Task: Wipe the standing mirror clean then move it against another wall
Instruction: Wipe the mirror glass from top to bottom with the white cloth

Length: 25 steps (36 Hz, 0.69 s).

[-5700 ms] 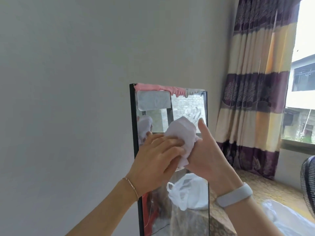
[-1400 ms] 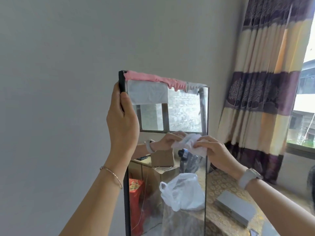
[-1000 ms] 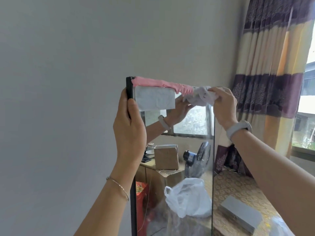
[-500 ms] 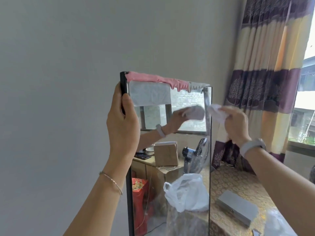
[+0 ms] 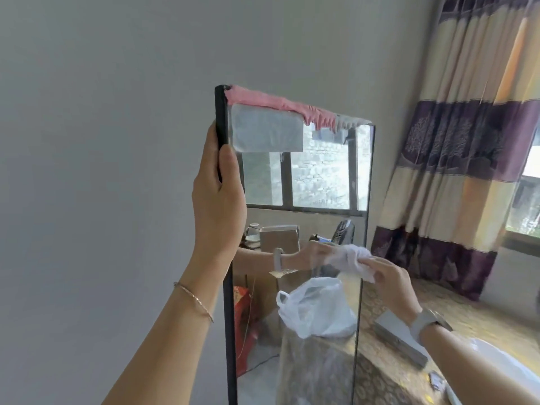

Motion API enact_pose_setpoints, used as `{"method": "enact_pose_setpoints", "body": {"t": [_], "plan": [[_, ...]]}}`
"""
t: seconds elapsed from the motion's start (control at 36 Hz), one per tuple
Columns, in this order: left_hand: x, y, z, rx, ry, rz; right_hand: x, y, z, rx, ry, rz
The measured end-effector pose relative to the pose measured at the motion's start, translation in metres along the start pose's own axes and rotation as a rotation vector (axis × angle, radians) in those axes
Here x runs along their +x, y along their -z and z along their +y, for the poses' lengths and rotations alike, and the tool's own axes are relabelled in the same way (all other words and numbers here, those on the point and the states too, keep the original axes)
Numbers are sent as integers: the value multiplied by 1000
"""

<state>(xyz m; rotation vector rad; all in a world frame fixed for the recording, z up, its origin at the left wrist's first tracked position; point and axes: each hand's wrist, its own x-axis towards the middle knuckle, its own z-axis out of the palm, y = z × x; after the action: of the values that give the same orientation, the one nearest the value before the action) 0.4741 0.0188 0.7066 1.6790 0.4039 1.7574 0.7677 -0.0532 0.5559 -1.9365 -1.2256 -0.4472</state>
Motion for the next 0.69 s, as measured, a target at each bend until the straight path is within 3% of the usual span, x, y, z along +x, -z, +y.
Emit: {"method": "enact_pose_setpoints", "body": {"t": [0.06,0.08,0.28,0.42,0.56,0.61,0.69], "plan": [[-6,-5,-12,-9,19,37,-9,2,9,-86,-130,-196],[-8,-2,-17,-21,26,41,-7,7,10,-93,-171,-205],[-29,-4,-31,-19,87,20,64,60,-48,53,-56,346],[-34,-8,-28,9,75,51,115,67,-75,215,73,469],[-36,-9,-26,13,49,72,71,21,-32,171,-12,372],[-38,-8,-27,-6,36,64,36,-3,-3,140,-139,222],[-38,-7,-27,2,34,63,-10,-27,32,101,-378,-131]]}}
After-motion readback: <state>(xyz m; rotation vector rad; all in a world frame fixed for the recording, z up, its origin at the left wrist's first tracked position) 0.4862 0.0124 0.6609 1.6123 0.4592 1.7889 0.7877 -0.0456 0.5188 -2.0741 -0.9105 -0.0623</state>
